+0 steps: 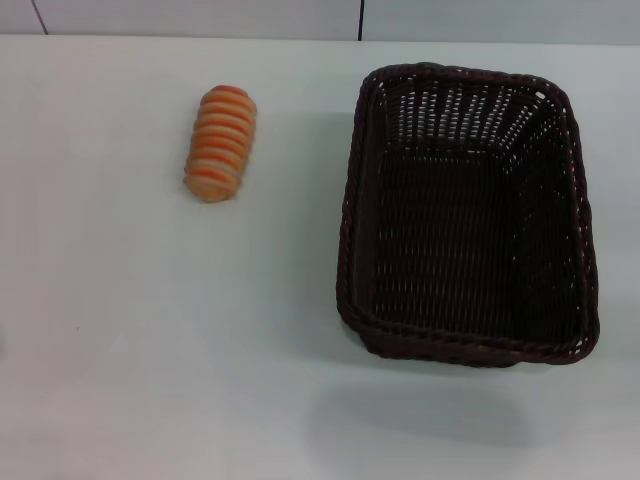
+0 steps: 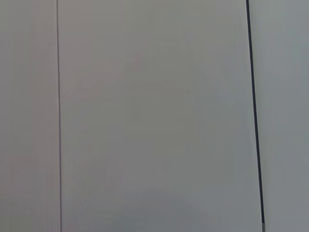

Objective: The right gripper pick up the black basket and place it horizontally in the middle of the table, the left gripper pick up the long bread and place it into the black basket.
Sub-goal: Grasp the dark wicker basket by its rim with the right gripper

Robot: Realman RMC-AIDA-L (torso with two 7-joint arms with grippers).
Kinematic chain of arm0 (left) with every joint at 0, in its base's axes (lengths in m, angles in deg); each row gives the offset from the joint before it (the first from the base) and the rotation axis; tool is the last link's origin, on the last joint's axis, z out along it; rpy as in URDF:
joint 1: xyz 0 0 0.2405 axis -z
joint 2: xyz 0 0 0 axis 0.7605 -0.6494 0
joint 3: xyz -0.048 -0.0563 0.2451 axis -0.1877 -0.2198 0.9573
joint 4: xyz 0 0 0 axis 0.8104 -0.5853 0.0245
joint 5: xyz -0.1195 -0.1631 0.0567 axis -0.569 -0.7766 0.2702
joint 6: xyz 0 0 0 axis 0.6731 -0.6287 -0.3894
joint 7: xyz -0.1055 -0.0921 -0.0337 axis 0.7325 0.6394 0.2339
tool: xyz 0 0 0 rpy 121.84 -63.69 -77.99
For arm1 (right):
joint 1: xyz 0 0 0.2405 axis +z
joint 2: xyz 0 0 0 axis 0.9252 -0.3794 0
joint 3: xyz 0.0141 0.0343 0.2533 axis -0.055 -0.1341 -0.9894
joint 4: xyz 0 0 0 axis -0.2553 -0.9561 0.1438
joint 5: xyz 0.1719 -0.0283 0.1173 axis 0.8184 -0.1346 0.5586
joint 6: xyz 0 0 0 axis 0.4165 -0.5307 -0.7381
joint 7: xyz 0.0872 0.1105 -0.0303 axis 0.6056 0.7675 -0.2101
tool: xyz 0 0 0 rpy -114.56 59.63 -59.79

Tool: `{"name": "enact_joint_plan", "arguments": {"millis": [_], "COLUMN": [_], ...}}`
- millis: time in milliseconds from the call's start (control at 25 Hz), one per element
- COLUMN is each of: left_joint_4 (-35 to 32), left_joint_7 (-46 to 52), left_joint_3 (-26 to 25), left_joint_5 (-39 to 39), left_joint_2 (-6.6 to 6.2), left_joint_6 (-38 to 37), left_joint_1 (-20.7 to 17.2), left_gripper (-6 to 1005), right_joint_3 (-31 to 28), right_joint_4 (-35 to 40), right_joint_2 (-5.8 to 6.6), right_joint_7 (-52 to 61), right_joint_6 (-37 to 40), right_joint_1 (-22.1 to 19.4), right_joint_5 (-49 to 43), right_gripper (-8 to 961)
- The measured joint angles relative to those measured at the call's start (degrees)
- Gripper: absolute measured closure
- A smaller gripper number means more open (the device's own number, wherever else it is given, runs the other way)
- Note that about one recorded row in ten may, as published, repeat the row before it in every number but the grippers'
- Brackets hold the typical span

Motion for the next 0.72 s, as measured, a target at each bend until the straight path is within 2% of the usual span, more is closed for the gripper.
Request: {"name": "enact_joint_plan", "arguments": {"millis": [560, 720], "left_joint_4": [0.07, -0.28], "left_joint_7": [0.05, 0.01], "left_joint_3": [-0.02, -0.06], "left_joint_5": [0.00, 0.00], "left_joint_2": [0.00, 0.00], "left_joint_6": [0.14, -0.07], "left_joint_1": [0.14, 0.13], "left_gripper": [187, 188], "right_joint_3": [0.44, 0.43], "right_joint_4": [0.22, -1.76], "right_joint_2": [0.06, 0.06], "right_joint_7": [0.22, 4.54], "right_joint_6": [0.75, 1.27], "right_joint_1": [0.71, 0.42], "right_joint_5": [-0.59, -3.61], "right_gripper": [487, 487]}}
